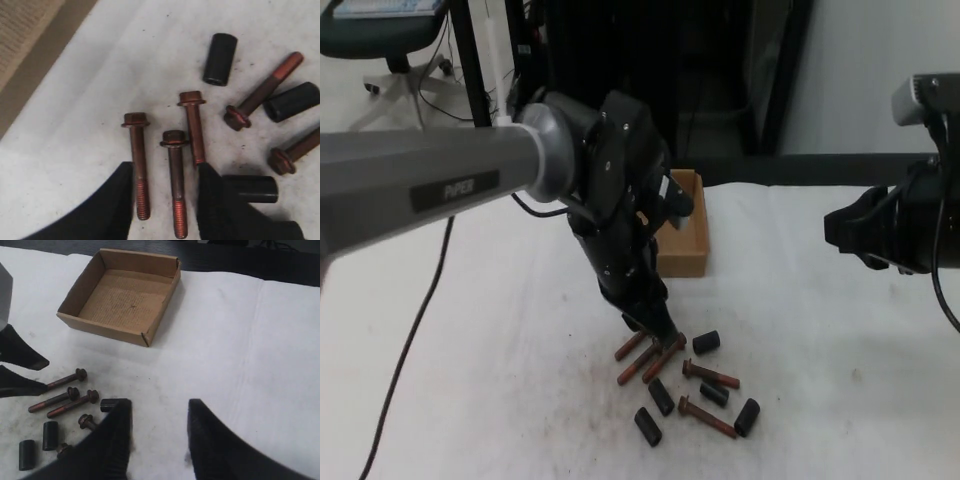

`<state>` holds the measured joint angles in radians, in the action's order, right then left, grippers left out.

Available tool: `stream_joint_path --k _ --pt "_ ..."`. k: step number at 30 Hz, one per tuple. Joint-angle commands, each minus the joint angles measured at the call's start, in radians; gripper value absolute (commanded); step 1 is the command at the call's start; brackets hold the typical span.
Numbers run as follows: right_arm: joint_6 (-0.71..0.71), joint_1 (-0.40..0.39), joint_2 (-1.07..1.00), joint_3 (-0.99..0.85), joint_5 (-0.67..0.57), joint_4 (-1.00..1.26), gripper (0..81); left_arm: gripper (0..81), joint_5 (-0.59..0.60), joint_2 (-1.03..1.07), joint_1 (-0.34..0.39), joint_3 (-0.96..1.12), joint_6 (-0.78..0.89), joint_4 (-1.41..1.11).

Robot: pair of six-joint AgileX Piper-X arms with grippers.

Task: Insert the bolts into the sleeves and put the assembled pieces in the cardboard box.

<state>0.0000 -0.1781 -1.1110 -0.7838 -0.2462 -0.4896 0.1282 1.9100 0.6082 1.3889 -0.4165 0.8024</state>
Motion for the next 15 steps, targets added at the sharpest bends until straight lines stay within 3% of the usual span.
stream_joint_path --k 1,15 --pt "0.000 0.002 0.002 -0.011 0.002 -0.004 35.1 37.0 -0.030 0.004 0.003 0.018 -0.063 0.016" --pt "0.000 0.002 0.002 -0.011 0.002 -0.008 35.1 37.0 -0.044 0.070 0.003 0.018 -0.074 -0.046"
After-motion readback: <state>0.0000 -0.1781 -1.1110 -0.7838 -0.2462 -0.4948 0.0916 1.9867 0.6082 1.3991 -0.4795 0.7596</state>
